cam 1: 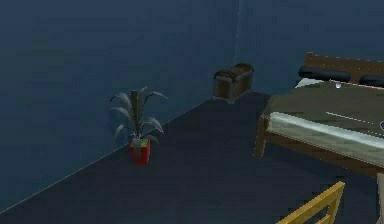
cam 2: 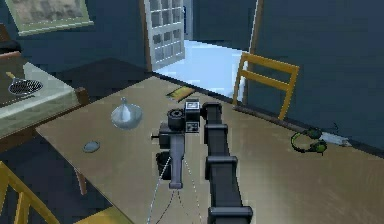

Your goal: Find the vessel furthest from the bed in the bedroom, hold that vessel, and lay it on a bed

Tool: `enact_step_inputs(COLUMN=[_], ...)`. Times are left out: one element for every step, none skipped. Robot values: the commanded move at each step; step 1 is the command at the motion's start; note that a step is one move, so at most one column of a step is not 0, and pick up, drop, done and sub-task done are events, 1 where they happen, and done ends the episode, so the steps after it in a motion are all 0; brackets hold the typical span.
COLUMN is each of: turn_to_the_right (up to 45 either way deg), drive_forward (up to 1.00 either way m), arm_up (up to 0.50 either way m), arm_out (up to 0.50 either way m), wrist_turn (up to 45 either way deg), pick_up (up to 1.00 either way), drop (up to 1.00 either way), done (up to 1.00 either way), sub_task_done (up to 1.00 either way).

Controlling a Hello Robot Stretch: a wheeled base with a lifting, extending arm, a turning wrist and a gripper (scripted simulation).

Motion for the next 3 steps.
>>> enact_step_inputs(turn_to_the_right=[0.0, 0.0, 0.0], drive_forward=[0.0, 0.0, 0.0], arm_up=[0.0, 0.0, 0.0], arm_out=[0.0, 0.0, 0.0], wrist_turn=[45.0, 45.0, 45.0], pick_up=[0.0, 0.0, 0.0], drop=[0.0, 0.0, 0.0], done=[0.0, 0.0, 0.0], sub_task_done=[0.0, 0.0, 0.0])
